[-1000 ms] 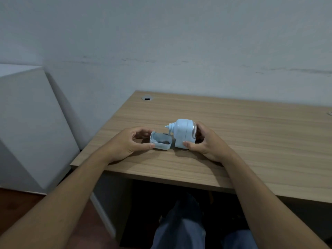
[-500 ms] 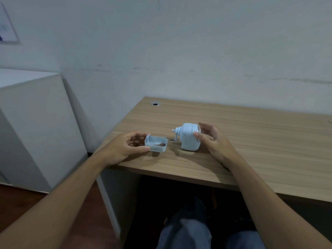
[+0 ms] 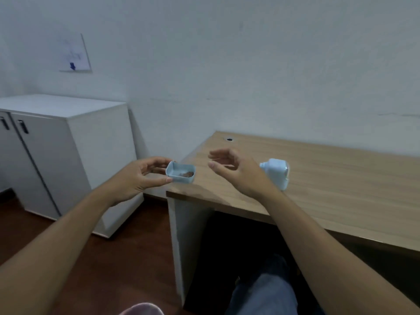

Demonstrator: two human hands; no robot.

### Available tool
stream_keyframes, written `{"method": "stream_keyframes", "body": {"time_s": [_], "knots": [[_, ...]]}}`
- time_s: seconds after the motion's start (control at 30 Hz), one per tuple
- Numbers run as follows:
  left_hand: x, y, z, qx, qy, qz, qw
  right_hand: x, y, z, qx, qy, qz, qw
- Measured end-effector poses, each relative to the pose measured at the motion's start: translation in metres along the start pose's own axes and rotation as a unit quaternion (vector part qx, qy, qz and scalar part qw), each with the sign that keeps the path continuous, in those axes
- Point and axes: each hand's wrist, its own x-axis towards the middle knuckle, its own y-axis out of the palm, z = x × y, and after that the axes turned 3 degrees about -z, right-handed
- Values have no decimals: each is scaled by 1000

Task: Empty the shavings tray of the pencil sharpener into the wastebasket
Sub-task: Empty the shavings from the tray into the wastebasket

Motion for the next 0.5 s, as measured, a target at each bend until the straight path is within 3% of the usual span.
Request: {"method": "stream_keyframes", "body": {"time_s": [0.3, 0.5], "knots": [[-75, -88, 54, 44, -25, -62, 997, -9, 140, 38, 43, 13, 164, 985], [-112, -102, 97, 35, -66, -75, 994, -16, 203, 25, 29, 21, 186, 982]]}}
